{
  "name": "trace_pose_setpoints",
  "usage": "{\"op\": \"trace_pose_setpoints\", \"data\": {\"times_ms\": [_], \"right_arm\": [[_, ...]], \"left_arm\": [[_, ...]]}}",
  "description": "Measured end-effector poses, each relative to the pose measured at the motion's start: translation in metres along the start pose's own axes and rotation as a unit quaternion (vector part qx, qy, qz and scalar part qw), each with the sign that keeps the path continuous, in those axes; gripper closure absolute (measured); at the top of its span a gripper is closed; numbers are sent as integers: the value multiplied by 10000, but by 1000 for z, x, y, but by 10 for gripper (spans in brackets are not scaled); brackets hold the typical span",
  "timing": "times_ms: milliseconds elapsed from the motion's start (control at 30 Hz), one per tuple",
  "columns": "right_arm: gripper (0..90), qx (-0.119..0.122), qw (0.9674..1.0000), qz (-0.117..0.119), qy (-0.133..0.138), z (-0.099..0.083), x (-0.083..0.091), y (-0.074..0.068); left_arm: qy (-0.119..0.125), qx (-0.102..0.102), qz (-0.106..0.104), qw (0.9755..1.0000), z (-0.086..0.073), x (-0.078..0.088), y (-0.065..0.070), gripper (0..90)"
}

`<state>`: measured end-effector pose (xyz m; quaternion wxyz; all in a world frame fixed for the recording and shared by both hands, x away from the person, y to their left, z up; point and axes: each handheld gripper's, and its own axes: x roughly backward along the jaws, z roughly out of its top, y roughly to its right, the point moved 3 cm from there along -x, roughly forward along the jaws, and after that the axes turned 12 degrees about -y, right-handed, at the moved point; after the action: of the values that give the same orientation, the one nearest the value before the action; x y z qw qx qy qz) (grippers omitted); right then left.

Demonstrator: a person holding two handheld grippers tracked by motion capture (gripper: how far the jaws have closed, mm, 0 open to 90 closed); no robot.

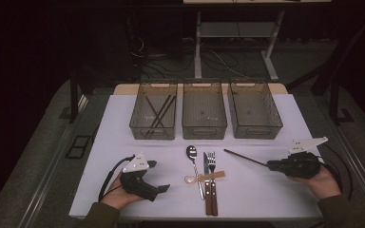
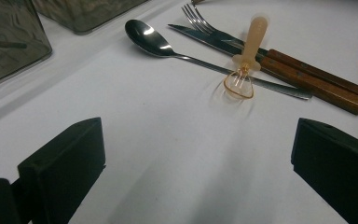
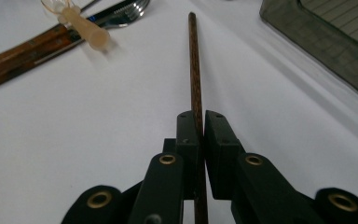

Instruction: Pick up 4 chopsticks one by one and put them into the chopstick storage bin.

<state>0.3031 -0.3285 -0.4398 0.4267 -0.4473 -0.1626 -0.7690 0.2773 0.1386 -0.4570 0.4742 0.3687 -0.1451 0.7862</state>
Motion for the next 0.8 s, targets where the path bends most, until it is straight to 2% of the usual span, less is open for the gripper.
{"op": "trace_pose_setpoints", "data": {"times_ms": [333,800], "right_arm": [[847,-25,9990,73,446,11,10,-6],[848,-67,9965,141,824,28,18,-11]], "left_arm": [[-8,-1,-11,10000,0,-1,0,17],[-4,0,-19,10000,0,-1,0,17]]}}
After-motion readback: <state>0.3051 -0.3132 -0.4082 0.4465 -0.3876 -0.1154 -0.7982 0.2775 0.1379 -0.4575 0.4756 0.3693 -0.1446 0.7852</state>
